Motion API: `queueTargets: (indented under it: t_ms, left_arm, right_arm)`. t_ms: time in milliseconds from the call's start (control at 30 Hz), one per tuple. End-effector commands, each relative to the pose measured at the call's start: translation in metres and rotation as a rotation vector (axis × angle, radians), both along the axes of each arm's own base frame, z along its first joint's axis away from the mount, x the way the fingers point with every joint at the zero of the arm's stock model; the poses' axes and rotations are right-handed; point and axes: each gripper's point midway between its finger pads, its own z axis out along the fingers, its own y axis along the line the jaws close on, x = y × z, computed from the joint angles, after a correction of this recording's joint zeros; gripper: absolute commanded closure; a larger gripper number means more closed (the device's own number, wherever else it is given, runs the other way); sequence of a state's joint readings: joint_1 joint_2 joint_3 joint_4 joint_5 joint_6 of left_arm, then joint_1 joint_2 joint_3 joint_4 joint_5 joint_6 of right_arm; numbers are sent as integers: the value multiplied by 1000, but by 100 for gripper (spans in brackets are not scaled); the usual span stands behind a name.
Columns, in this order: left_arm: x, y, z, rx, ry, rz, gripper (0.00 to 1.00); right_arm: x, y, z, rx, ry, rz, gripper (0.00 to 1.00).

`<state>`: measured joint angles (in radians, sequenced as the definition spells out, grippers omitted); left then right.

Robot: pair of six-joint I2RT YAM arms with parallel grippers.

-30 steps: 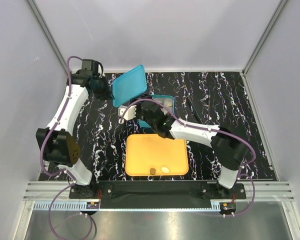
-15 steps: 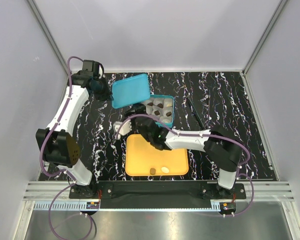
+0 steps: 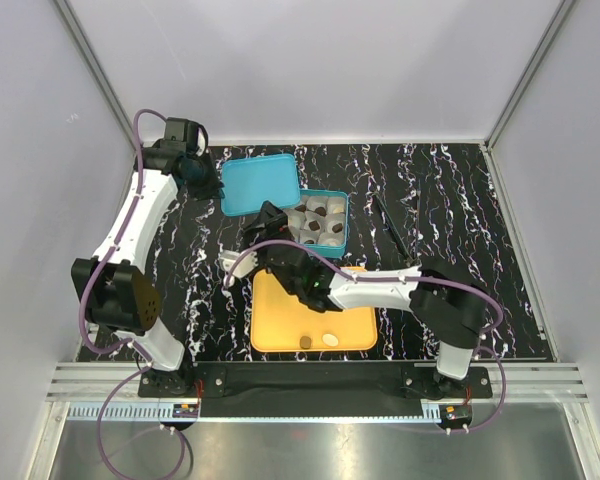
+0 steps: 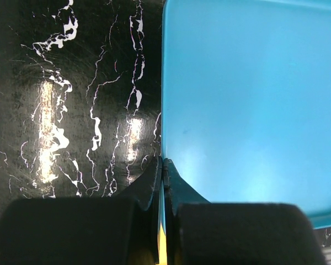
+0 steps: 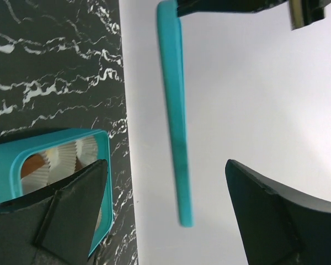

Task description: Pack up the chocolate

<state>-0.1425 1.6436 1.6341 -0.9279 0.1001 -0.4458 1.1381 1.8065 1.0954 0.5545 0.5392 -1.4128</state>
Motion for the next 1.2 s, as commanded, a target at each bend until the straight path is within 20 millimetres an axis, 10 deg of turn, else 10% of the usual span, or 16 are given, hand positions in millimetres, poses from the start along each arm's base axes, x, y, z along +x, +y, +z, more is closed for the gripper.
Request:
queueTargets:
  t_ms: [0, 333, 633, 867, 1067, 1167]
  left_arm:
    - [3, 0, 32, -3, -109, -6, 100]
    - [-6, -5, 36, -28, -111, -29, 100]
    - [-11, -18, 56, -101, -146, -72, 100]
    - [-4, -52, 133, -302, -321, -168, 65]
    - [14, -29, 205, -325, -489, -111, 15]
    - [21, -10, 217, -305, -535, -76, 8]
  right_arm:
    - [18, 5, 31, 85, -54, -50, 5]
    - [60, 4, 17, 92, -48, -103, 19]
    - [59, -2, 22, 138, -22, -113, 84]
    - [40, -12, 39, 306, 132, -187, 100]
    - [18, -20, 61, 558, 410, -176, 100]
    - [15, -34, 80, 757, 637, -165, 100]
